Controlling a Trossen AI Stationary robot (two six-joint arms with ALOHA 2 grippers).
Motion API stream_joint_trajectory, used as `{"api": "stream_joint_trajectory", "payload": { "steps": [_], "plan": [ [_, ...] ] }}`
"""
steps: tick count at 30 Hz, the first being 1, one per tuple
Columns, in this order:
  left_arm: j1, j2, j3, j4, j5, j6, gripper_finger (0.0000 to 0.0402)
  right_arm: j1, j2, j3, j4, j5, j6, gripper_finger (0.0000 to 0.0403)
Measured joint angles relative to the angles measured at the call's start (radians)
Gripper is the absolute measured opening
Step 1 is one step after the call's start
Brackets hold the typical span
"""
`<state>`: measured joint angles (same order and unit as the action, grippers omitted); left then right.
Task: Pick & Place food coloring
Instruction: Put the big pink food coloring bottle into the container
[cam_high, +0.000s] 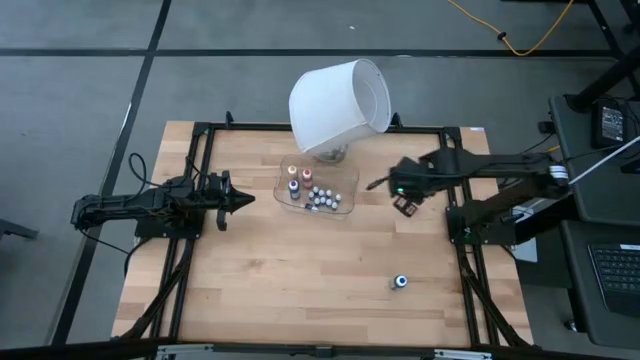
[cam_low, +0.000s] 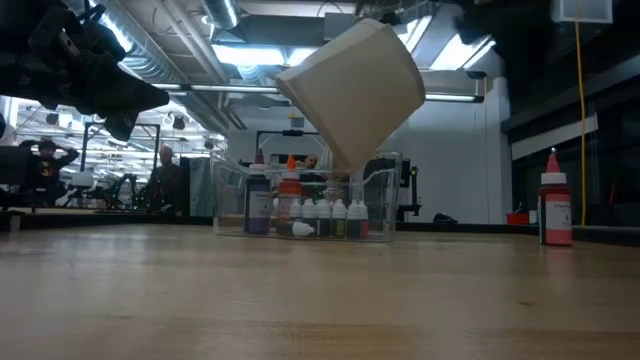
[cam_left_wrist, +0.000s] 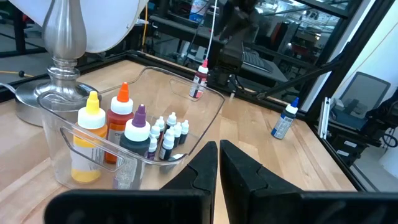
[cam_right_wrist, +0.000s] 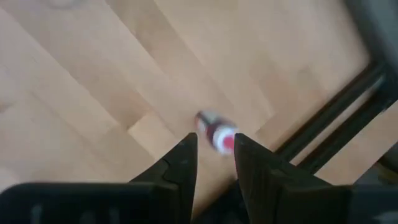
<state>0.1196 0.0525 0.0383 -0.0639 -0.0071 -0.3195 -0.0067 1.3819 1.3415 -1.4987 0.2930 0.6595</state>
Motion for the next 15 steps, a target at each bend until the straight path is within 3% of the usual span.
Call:
{"api": "stream_joint_trajectory", "payload": {
  "steps": [6,15],
  "plan": [
    [0.0,0.0,0.0,0.0,0.0,0.0,0.0015,-0.008,-0.189,-0.202,0.071,-0.082,0.142,0.0131],
    [0.0,0.0,0.0,0.0,0.0,0.0,0.0015,-0.111,-0.228,-0.389,0.195,-0.138,0.227,0.0271]
  ]
}}
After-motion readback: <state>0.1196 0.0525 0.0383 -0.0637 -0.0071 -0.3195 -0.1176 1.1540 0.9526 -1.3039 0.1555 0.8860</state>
